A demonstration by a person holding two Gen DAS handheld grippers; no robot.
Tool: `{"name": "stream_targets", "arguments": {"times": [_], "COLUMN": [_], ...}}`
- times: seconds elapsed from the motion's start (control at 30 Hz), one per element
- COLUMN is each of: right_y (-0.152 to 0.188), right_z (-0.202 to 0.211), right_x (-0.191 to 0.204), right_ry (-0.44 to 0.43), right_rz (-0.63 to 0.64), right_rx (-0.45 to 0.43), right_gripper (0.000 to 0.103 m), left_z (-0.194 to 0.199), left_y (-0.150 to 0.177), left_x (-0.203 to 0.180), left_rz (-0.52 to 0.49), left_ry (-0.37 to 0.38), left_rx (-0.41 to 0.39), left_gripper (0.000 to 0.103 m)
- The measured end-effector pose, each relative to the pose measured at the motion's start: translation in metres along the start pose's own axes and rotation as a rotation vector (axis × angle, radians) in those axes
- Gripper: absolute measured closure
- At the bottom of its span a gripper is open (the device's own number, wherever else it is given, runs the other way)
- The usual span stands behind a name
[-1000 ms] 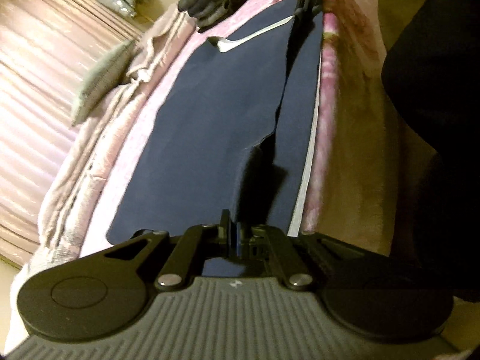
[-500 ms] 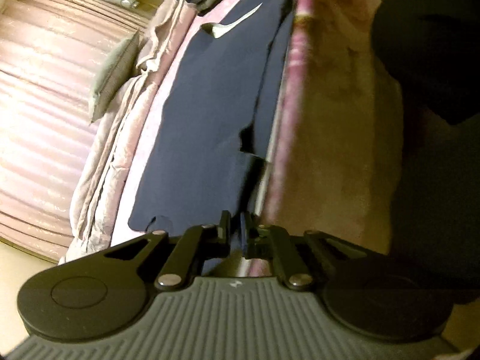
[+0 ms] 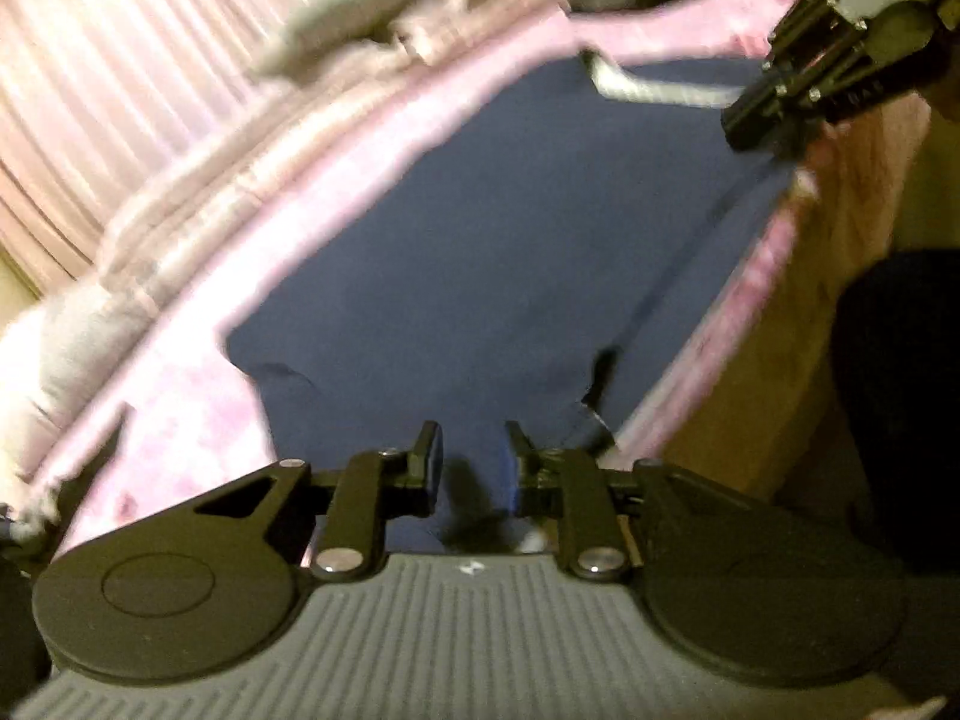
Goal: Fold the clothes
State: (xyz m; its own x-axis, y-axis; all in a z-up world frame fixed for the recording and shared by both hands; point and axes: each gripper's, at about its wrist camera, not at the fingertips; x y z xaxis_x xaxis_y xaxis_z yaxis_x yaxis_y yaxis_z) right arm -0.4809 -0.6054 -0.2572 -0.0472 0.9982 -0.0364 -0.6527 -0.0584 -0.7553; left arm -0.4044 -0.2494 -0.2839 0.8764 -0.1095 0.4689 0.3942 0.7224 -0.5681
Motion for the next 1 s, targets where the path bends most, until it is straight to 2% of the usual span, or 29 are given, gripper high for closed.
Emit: {"name": "stream_targets", "arguments": {"times": [0.07, 0.13, 0.17, 0.2, 0.23, 0.4, 0.6, 0.63, 0.7, 0.73, 0.87, 0.93, 1.0], "right_y": [0.002, 0.003, 0.002, 0.000, -0.002, -0.029, -0.083, -0.093, -0.115, -0.123, -0.154, -0.158, -0.156], "right_z": [0.009, 0.016, 0.020, 0.025, 0.030, 0.039, 0.004, -0.006, -0.032, -0.044, -0.095, -0.117, -0.132], "right_x": [-0.007, -0.015, -0.019, -0.022, -0.026, -0.052, -0.109, -0.120, -0.142, -0.146, -0.158, -0.163, -0.170], "right_ry": [-0.010, -0.013, -0.004, 0.005, 0.014, 0.032, 0.041, 0.037, 0.015, 0.013, -0.028, -0.063, -0.034], "right_rz": [-0.036, -0.078, -0.095, -0.112, -0.129, -0.114, -0.133, -0.148, -0.190, -0.208, -0.220, -0.217, -0.192], "right_rx": [-0.015, -0.014, -0.023, -0.031, -0.040, -0.106, -0.129, -0.114, -0.066, -0.050, 0.028, 0.063, 0.104], "right_gripper": [0.099, 0.096, 0.086, 0.042, 0.010, 0.010, 0.012, 0.018, 0.065, 0.068, 0.068, 0.068, 0.068], "left_z": [0.000, 0.004, 0.007, 0.008, 0.010, 0.005, -0.022, -0.031, -0.051, -0.062, -0.117, -0.147, -0.174], "left_y": [0.002, 0.002, 0.001, 0.001, 0.000, -0.016, -0.050, -0.056, -0.068, -0.074, -0.100, -0.104, -0.105], "left_x": [-0.003, 0.002, 0.004, 0.006, 0.007, 0.028, 0.079, 0.091, 0.114, 0.127, 0.163, 0.178, 0.191], "left_rz": [-0.035, -0.018, -0.004, 0.006, 0.014, 0.053, 0.133, 0.145, 0.169, 0.180, 0.252, 0.304, 0.332], "left_ry": [0.002, 0.010, 0.012, 0.010, 0.006, -0.014, -0.040, -0.041, -0.038, -0.036, 0.004, 0.052, 0.090], "left_rx": [0.002, 0.009, 0.010, 0.006, 0.001, -0.041, -0.073, -0.072, -0.068, -0.066, -0.044, -0.019, 0.023], "left_gripper": [0.088, 0.088, 0.087, 0.085, 0.085, 0.085, 0.085, 0.085, 0.085, 0.085, 0.085, 0.085, 0.084]}}
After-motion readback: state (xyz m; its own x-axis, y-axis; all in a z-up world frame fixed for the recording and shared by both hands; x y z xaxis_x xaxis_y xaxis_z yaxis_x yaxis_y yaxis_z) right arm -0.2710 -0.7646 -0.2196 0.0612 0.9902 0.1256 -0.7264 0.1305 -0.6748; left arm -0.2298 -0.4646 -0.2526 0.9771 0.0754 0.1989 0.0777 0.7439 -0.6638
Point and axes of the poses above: each gripper's, at about its wrist camera, not at the fingertips, and z roughly against the way its jaws point, x to its left, y to its underside, and after that the axes turned 2 degrees about x, right-handed
